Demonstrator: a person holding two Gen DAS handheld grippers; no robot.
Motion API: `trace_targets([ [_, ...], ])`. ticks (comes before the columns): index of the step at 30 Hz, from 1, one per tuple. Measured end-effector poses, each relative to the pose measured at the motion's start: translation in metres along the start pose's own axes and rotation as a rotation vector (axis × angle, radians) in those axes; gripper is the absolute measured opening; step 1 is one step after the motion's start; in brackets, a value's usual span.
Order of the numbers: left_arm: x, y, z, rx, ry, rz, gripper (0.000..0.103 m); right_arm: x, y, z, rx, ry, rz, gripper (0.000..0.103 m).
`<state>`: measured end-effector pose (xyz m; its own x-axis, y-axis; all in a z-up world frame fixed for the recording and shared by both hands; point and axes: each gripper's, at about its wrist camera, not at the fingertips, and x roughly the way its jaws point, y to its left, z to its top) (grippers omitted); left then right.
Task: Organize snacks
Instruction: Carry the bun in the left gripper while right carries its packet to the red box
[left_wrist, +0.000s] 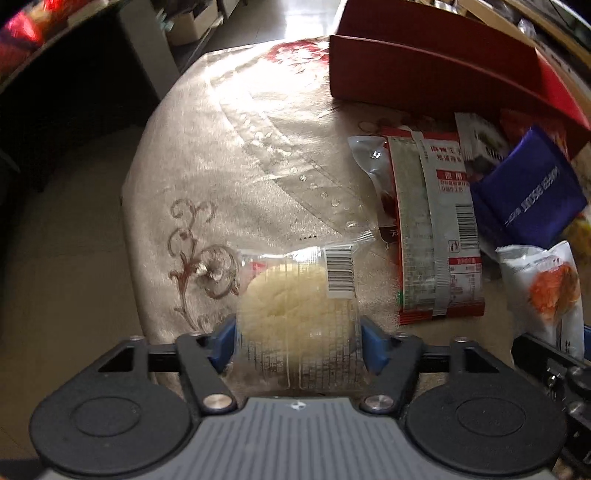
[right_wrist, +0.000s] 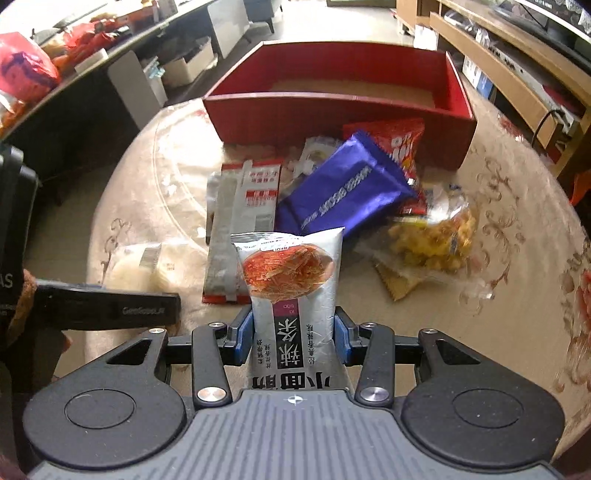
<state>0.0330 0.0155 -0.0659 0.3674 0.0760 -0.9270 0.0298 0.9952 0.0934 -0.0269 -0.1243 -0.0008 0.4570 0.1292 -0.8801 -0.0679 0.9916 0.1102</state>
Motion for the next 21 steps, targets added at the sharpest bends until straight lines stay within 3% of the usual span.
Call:
trace_targets([
  [3,-0.001,-0.006,-0.001,0.053,-0.029,0.078,0.093,0.011,0.005,-0.003,-0.009,0.034,-0.045,0.051],
  [6,0.002,-0.007,0.0,0.062,-0.042,0.094,0.102,0.026,0.002,-0.007,-0.021,0.078,-0.091,0.052],
  [11,0.004,-0.004,-0.002,0.059,-0.053,0.087,0.103,0.036,0.002,-0.006,-0.037,0.102,-0.094,0.057],
  [14,0.001,0.003,-0.002,0.019,-0.031,0.007,0.081,0.034,0.004,-0.007,-0.053,0.103,-0.104,0.053],
  [16,-0.008,0.002,-0.006,0.024,-0.018,-0.02,0.061,0.03,0.007,-0.01,-0.071,0.101,-0.113,0.051],
  [21,-0.021,-0.001,-0.018,0.027,0.016,0.006,0.057,0.01,0.013,-0.015,-0.063,0.058,-0.097,0.049],
])
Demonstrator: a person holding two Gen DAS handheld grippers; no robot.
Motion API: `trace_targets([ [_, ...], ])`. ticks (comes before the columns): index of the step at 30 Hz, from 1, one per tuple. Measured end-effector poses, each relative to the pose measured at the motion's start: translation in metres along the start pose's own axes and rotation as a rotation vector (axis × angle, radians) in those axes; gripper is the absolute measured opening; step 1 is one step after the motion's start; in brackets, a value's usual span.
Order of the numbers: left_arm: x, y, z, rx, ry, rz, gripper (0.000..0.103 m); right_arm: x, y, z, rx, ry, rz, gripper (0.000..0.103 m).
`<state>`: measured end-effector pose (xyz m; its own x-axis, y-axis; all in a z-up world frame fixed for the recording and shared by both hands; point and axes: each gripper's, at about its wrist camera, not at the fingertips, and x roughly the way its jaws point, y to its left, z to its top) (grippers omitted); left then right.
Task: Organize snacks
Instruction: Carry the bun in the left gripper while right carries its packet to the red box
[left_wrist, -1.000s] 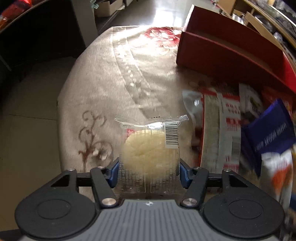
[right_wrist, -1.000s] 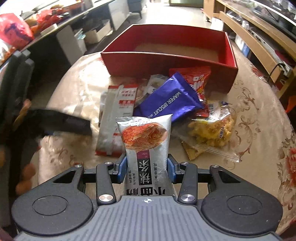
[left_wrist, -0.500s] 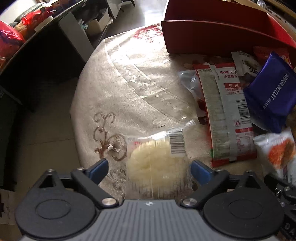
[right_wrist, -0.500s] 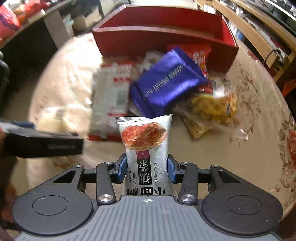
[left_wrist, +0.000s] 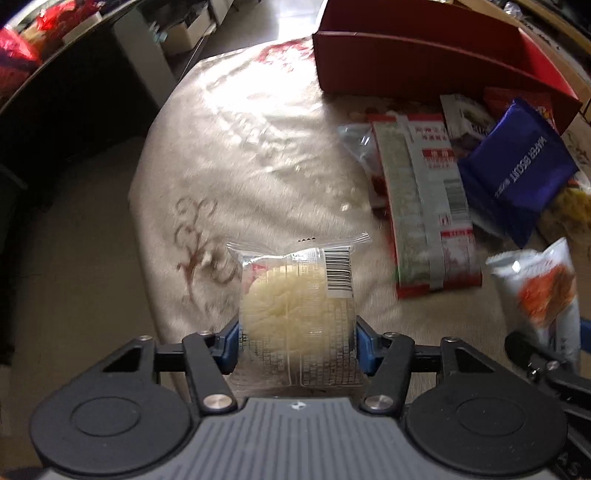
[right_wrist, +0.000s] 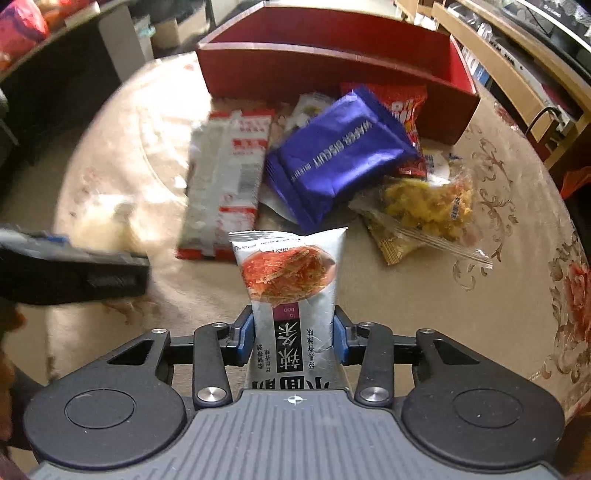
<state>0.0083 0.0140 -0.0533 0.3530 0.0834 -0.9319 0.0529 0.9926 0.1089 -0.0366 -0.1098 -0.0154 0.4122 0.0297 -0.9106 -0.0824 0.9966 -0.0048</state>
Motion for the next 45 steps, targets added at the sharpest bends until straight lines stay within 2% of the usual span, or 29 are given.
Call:
trace_targets([
  [2,-0.009,-0.002,-0.002,0.001,-0.004,-0.028,0.056,-0.011,0.0,-0.002,0.013,-0.032,0.011,0.048],
  [7,-0.041,-0.01,0.0,0.034,-0.09,-0.051,0.056,-0.025,-0.005,-0.003,0.053,-0.076,0.017,0.048],
  [10,-0.049,-0.013,0.007,0.031,-0.107,-0.089,0.056,-0.028,-0.009,0.003,0.067,-0.096,-0.003,0.048],
  [13,-0.051,-0.015,0.019,0.032,-0.133,-0.086,0.056,-0.03,-0.016,0.011,0.118,-0.109,-0.001,0.048],
  [20,-0.054,-0.033,0.062,0.029,-0.176,-0.136,0.056,-0.029,-0.04,0.043,0.169,-0.157,-0.011,0.048],
  [25,-0.055,-0.048,0.1,0.026,-0.233,-0.118,0.056,-0.028,-0.054,0.079,0.174,-0.205,-0.029,0.048],
  [34,-0.04,-0.062,0.165,0.005,-0.267,-0.106,0.056,-0.009,-0.079,0.138,0.208,-0.256,-0.032,0.048],
  [40,-0.026,-0.063,0.199,-0.034,-0.278,-0.115,0.056,0.003,-0.082,0.171,0.176,-0.288,-0.05,0.047],
  [45,-0.011,-0.067,0.219,-0.04,-0.286,-0.103,0.056,0.018,-0.09,0.189,0.19,-0.313,-0.023,0.046],
])
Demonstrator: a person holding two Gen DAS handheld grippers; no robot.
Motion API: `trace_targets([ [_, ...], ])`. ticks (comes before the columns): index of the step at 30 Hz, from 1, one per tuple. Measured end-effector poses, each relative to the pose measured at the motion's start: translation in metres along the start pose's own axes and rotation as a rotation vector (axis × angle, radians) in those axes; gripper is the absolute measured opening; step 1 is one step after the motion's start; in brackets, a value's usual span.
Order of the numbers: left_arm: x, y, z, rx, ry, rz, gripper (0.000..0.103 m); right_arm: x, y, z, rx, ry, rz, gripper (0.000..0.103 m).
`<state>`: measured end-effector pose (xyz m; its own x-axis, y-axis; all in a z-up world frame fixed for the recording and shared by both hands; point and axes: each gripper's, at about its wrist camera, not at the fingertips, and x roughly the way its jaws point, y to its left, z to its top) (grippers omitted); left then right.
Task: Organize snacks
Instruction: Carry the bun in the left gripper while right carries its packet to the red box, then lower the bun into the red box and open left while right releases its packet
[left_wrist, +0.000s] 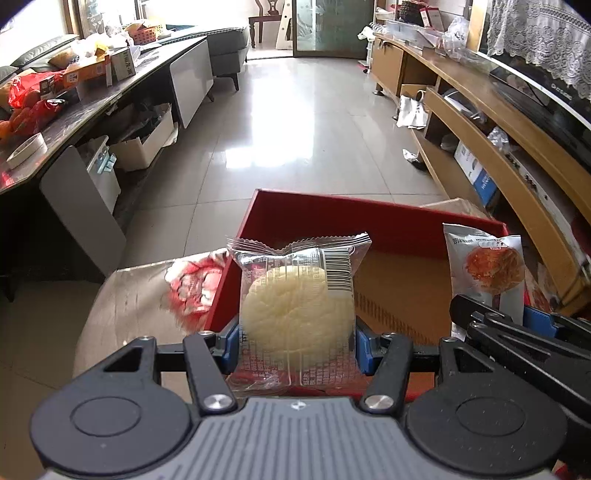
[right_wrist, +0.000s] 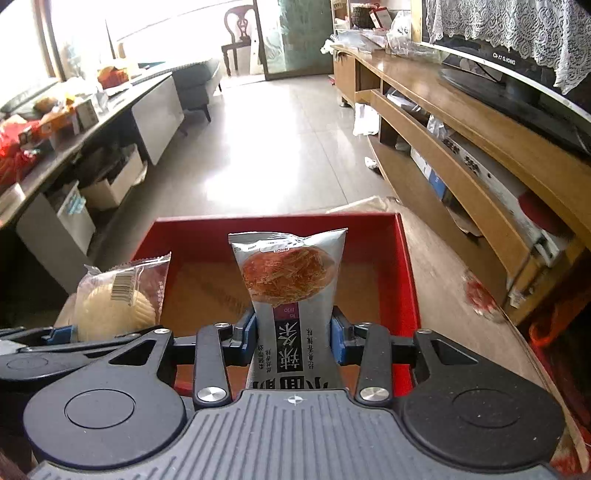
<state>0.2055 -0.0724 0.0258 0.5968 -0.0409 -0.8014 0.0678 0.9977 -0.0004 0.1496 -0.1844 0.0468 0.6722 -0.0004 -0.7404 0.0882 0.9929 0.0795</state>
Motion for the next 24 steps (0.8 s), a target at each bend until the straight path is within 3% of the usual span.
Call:
trace_targets([
  [12,0.05,-0.002,0.015,-0.029,0.028,0.037,0.055,0.047,0.003,0.016,-0.003,-0.019,0.006,0.045],
  [24,0.082,-0.007,0.005,-0.001,0.077,0.077,0.056,0.081,0.007,0.008,-0.022,0.053,-0.021,0.047],
])
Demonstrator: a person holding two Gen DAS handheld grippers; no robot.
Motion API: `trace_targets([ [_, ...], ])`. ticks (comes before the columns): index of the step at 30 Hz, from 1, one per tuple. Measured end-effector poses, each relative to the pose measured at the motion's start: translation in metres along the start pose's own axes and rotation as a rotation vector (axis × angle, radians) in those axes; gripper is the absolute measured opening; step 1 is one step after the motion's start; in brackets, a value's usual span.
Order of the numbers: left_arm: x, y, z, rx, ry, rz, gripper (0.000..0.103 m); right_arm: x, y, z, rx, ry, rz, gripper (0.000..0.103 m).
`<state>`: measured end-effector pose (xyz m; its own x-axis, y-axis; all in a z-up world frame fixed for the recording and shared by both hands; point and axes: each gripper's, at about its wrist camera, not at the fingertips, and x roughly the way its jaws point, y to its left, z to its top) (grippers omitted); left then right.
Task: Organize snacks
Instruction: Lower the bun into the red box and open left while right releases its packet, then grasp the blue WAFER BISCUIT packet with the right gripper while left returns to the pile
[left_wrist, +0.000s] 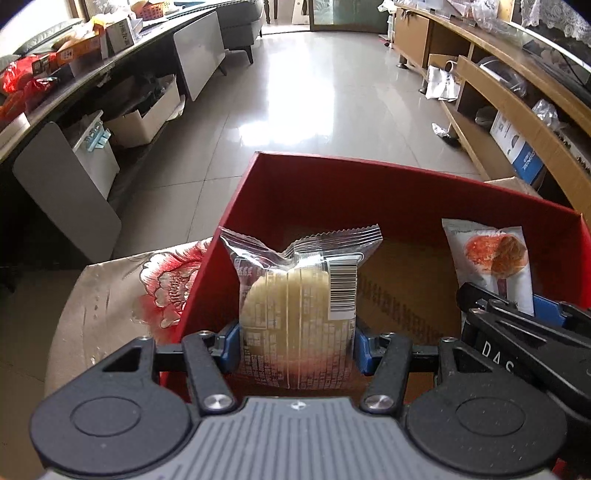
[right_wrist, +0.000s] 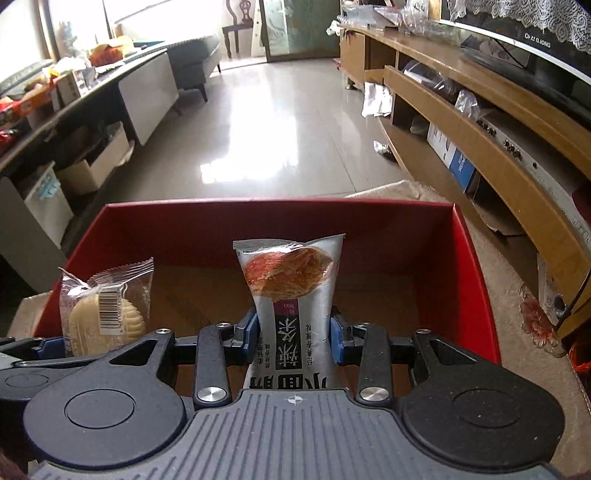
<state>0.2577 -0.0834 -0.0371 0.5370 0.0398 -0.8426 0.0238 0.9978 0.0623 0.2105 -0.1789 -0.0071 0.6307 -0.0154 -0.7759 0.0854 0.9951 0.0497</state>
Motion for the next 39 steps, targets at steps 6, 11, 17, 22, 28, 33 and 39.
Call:
trace_targets([
  [6,0.001,-0.004,-0.003,0.011,0.013,0.007,0.058,0.002,0.0,-0.004,-0.02,0.018,-0.028,0.051],
  [11,-0.006,-0.003,-0.002,-0.001,0.002,0.01,0.061,-0.005,-0.005,-0.005,-0.024,0.004,-0.061,0.062],
  [17,-0.015,0.0,0.002,-0.011,-0.018,0.011,0.068,-0.014,-0.012,-0.001,0.0,-0.03,-0.067,0.068],
  [22,-0.024,0.005,0.001,-0.028,-0.023,0.002,0.07,-0.021,-0.014,-0.001,0.012,-0.036,-0.057,0.071],
  [28,-0.046,0.014,-0.003,-0.048,-0.037,-0.022,0.07,-0.037,-0.013,-0.002,0.028,-0.038,-0.064,0.071],
  [33,-0.07,0.021,-0.01,-0.058,-0.063,-0.048,0.077,-0.053,-0.011,-0.007,0.035,-0.029,-0.092,0.072],
  [39,-0.092,0.032,-0.023,-0.068,-0.077,-0.072,0.08,-0.08,-0.007,-0.011,0.029,-0.043,-0.113,0.074],
])
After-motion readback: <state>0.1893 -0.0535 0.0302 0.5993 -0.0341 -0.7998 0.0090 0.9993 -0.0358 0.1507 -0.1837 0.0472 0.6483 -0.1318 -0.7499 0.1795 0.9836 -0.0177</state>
